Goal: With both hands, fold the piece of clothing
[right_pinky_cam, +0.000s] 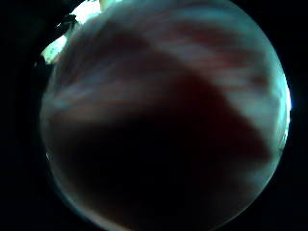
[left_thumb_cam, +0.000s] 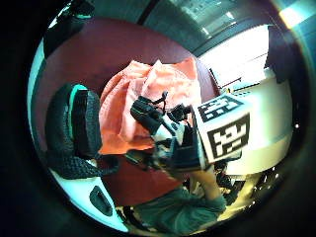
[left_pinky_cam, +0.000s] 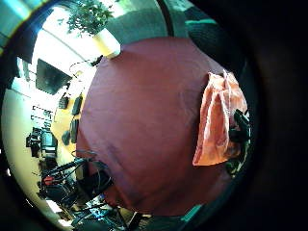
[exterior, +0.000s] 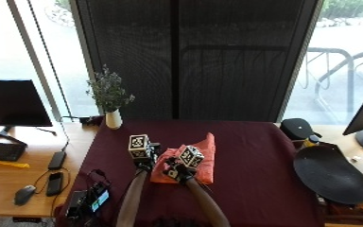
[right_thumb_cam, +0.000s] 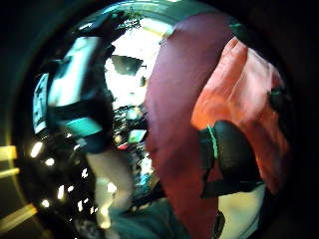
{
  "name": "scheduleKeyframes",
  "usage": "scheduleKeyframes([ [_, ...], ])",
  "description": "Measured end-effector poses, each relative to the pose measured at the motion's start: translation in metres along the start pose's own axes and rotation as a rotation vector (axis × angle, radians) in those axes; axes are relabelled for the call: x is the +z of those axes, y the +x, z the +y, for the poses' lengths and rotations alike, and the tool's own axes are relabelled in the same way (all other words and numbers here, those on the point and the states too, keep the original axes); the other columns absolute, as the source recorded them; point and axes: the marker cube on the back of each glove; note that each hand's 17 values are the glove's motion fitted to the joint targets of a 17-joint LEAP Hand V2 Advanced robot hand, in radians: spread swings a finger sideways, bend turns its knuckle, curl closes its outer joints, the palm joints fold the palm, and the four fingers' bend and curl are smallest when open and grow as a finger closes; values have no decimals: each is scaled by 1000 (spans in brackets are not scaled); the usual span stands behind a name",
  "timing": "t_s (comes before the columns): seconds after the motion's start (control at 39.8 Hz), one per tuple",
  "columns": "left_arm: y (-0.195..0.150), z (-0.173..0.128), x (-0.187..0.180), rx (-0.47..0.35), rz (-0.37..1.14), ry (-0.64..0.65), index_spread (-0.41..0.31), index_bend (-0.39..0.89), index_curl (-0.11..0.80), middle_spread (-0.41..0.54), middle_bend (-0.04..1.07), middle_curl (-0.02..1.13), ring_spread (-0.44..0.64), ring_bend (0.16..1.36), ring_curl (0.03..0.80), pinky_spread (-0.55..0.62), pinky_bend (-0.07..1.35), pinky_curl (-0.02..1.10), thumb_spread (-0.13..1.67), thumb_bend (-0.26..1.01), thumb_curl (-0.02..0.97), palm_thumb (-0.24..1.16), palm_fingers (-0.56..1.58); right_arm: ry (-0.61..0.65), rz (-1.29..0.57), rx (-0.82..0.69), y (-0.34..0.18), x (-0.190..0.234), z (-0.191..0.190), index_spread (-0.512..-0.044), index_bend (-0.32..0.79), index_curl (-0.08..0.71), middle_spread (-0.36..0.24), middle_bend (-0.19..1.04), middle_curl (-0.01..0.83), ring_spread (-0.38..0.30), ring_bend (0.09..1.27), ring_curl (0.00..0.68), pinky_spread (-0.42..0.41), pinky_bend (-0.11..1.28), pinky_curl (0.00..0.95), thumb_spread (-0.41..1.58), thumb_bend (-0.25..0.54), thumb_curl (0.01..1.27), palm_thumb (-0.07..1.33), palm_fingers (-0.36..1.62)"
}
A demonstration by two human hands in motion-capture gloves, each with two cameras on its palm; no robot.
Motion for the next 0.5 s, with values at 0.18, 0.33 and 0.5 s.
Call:
scheduleKeyframes([
  [0.18, 8, -5, 13, 40, 21, 9, -137, 143, 367, -65, 195, 434, 102, 452, 341, 338, 227, 312, 1462, 103, 269, 422, 552, -114, -70, -147, 17, -38, 9, -314, 84, 142, -111, 165, 268, -136, 742, 442, -142, 810, 391, 1021, -33, 533, 820, 573],
  [0.33, 22, 28, -35, -50, -73, -97, -137, 143, 363, -66, 194, 433, 96, 450, 341, 338, 220, 318, 1463, 97, 271, 429, 553, -98, 456, 198, 48, -152, 43, -316, 276, 235, -61, 340, 337, -66, 470, 370, 30, 552, 321, 1173, -20, 497, 782, 531],
  [0.5, 41, 14, -23, 30, -38, -74, -137, 142, 360, -66, 196, 435, 94, 447, 341, 338, 213, 324, 1452, 85, 274, 434, 555, 166, 779, 431, 92, -238, 71, -312, 287, 288, -49, 291, 345, -9, 350, 327, 148, 472, 288, 1270, -22, 454, 711, 524],
])
